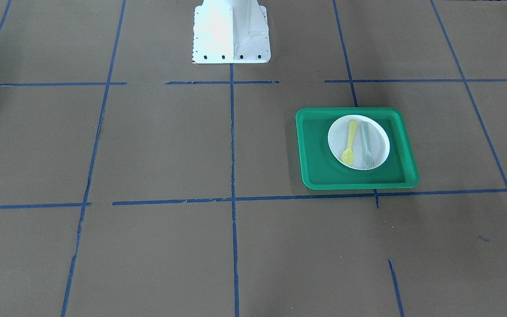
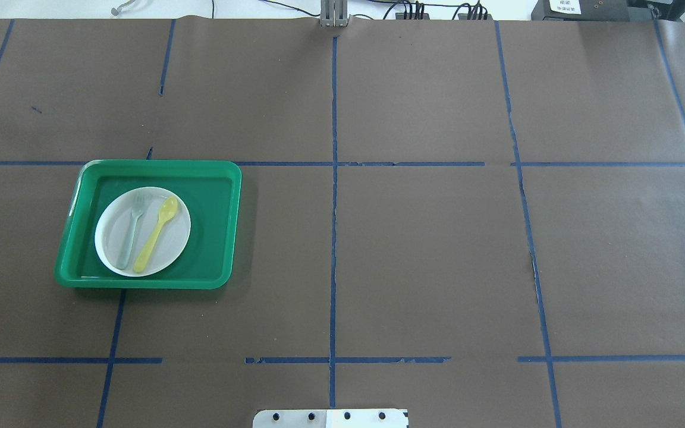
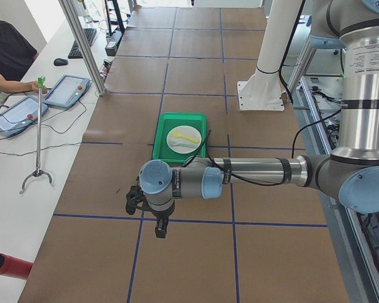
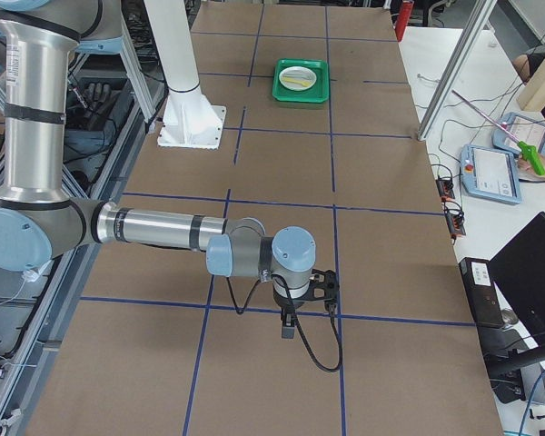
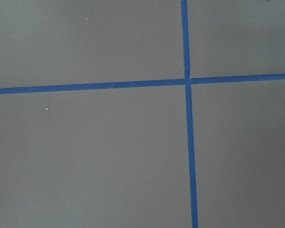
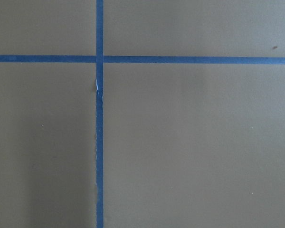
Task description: Place spoon
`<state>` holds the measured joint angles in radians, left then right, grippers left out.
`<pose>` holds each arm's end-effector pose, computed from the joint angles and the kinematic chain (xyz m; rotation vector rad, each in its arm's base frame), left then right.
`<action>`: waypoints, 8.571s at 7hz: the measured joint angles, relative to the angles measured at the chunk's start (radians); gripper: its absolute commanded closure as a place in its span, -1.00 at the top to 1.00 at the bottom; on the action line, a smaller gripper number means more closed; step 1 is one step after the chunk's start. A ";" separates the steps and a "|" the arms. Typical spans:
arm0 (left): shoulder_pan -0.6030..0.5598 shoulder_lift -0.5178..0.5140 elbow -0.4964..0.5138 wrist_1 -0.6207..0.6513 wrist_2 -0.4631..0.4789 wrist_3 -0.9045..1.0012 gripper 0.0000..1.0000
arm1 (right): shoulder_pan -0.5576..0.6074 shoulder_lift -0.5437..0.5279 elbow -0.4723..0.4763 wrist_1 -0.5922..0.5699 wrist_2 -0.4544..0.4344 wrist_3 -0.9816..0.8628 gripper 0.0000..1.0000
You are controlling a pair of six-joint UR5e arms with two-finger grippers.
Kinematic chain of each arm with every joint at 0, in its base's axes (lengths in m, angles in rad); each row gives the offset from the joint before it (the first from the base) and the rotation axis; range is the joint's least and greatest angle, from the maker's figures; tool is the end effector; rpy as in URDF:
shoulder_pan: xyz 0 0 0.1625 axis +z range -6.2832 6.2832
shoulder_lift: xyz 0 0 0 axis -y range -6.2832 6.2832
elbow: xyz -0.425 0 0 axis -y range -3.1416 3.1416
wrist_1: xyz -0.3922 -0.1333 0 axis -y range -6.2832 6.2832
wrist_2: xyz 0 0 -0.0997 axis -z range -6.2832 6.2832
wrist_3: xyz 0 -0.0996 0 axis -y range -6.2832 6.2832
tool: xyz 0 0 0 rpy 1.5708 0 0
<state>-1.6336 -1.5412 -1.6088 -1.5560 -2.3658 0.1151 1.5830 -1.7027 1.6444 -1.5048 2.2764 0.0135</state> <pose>-0.0921 -0.4740 0.6544 0.0646 0.7925 0.0470 0.0740 -0.4350 0.6817 0.0069 -0.7056 0.0219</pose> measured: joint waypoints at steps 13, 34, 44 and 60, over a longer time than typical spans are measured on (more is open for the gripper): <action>0.770 -0.236 -0.266 -0.249 0.259 -1.122 0.81 | 0.000 0.000 0.000 0.000 0.000 0.000 1.00; 0.949 -0.289 -0.084 -0.380 0.335 -1.172 -0.53 | 0.000 0.000 0.000 0.001 0.000 0.000 1.00; 0.881 -0.303 -0.278 -0.146 0.330 -1.073 -0.97 | 0.000 0.000 0.000 0.000 0.000 0.000 1.00; 0.988 -0.456 -0.025 -0.305 0.336 -1.244 -0.19 | 0.000 0.000 0.000 0.000 0.000 0.000 1.00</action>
<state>-0.6459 -1.9969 -1.6341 -1.8609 -2.0298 -1.1286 1.5831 -1.7027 1.6444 -1.5044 2.2764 0.0138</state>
